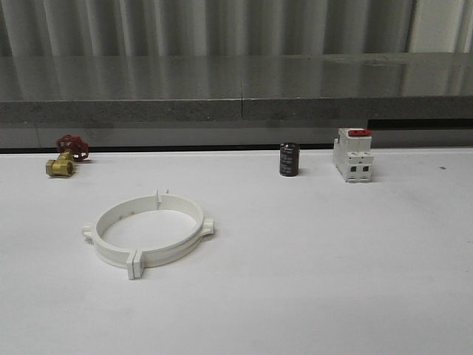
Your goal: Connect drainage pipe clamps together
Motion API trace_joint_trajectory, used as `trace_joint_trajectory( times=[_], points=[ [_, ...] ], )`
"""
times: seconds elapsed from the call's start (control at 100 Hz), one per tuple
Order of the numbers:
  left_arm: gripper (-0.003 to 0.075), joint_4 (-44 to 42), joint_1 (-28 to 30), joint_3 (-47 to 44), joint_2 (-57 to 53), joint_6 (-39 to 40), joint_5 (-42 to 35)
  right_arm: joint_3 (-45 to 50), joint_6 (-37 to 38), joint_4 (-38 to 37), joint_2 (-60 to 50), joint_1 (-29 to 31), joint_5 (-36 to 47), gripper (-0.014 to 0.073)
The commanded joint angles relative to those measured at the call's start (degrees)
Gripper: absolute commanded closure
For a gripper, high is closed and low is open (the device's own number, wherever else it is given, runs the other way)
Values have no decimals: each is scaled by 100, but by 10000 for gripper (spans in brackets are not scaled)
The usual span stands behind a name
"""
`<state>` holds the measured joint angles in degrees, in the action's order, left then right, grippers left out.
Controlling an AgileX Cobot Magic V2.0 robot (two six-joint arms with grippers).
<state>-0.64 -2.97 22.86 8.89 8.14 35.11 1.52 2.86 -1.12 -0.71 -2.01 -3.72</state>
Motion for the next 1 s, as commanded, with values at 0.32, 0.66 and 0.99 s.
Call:
trace_joint_trajectory(
  times=[0.32,0.66,0.99],
  points=[
    [741,10,-3,109,56,0,-468,-90,-34,6,-98,30,478,659],
    [741,-230,-3,-1040,-699,-749,-2466,-90,-34,6,-98,30,478,659],
    [741,-240,-3,-2563,-1071,-749,-3048,-90,-34,6,-94,30,465,659]
  ],
)
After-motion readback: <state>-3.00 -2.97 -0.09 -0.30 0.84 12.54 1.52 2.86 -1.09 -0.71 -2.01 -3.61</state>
